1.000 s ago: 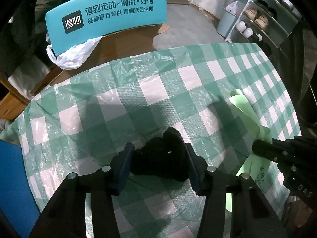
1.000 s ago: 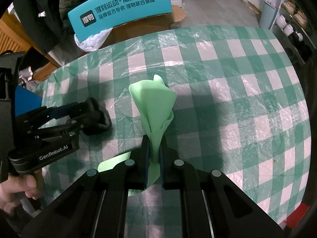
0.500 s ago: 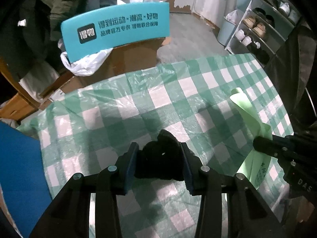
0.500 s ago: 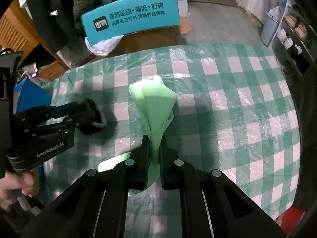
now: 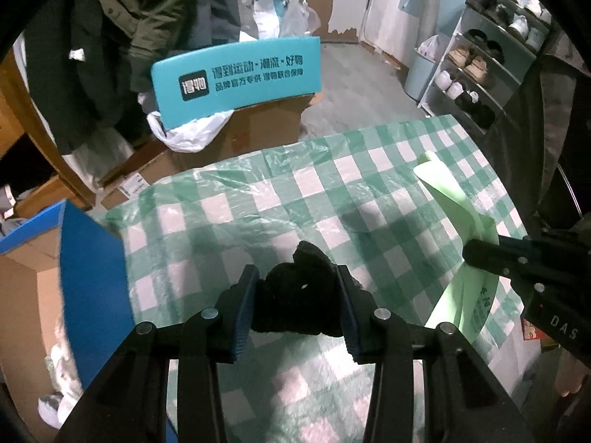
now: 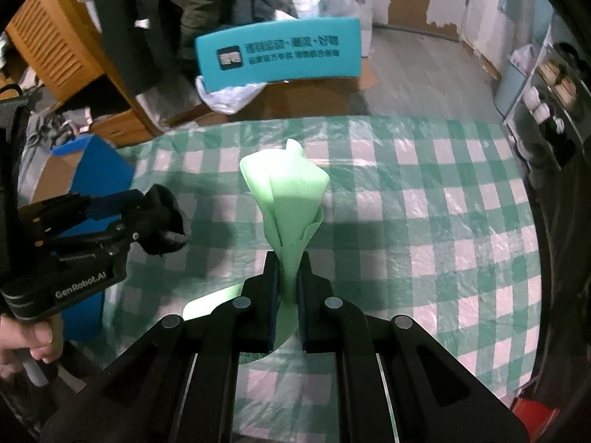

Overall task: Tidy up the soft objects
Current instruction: 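Carry the black sock with the left gripper while the right gripper carries the green pad to the box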

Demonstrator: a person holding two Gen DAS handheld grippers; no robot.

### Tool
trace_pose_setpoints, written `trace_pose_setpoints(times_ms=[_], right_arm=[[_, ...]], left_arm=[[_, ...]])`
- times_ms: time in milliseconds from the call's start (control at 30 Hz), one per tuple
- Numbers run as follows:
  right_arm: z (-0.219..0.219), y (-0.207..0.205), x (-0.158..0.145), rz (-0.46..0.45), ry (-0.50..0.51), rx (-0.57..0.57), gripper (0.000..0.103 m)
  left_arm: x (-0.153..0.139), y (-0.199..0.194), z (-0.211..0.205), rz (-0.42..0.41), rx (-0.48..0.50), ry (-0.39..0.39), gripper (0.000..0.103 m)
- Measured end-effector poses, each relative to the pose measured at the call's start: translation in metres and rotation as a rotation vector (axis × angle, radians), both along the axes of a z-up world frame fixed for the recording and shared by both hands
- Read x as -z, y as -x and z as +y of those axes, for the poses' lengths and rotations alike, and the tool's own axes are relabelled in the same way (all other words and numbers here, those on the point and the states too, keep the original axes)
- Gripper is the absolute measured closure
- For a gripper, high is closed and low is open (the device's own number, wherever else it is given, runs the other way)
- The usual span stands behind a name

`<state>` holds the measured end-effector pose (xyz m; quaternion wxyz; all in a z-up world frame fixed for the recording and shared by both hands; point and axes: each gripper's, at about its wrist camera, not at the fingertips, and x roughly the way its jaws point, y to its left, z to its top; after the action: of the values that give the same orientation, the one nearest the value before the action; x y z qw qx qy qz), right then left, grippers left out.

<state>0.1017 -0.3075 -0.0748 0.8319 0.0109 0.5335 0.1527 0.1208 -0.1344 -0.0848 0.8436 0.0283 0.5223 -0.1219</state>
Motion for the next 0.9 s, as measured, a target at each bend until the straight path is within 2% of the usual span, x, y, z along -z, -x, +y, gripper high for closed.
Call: trace_pose_setpoints(times_ms=[333,900], right_arm=[[0.037,0.019,-0.031,-0.058,-0.005,-0.080,0.095],[0.105,0.028,-0.052,-0.083,-0.020,-0.196,0.095]], left_arm=[[-0.032,0.032,0.028,-0.047,-0.033,-0.004,0.061],[-0.066,0.067,0.098,-0.101,-0.132,0.026,0.061]])
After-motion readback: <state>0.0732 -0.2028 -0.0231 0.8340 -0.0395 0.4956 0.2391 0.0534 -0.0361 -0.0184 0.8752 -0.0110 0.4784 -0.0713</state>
